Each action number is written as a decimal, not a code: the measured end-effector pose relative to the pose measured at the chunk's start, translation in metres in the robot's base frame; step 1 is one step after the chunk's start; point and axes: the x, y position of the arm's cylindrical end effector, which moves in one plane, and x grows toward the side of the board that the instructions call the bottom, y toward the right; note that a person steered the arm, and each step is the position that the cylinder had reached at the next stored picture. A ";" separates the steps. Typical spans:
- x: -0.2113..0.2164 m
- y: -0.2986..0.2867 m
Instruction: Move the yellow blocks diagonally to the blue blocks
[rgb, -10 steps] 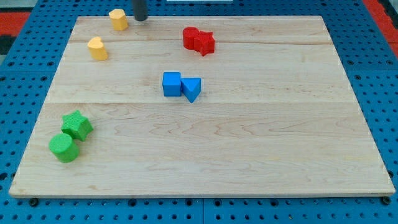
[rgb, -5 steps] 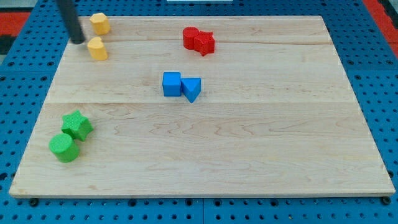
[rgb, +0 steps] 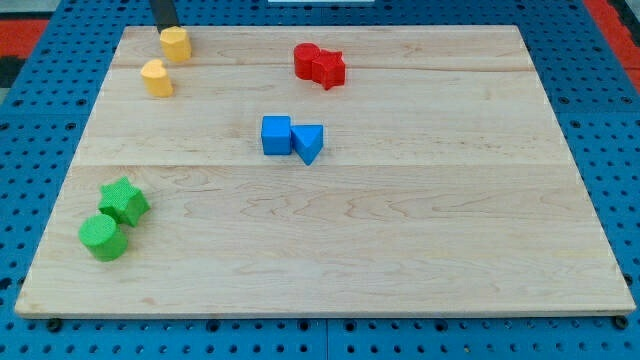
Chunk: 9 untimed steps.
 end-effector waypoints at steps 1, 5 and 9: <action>0.032 0.000; 0.041 -0.028; 0.087 -0.010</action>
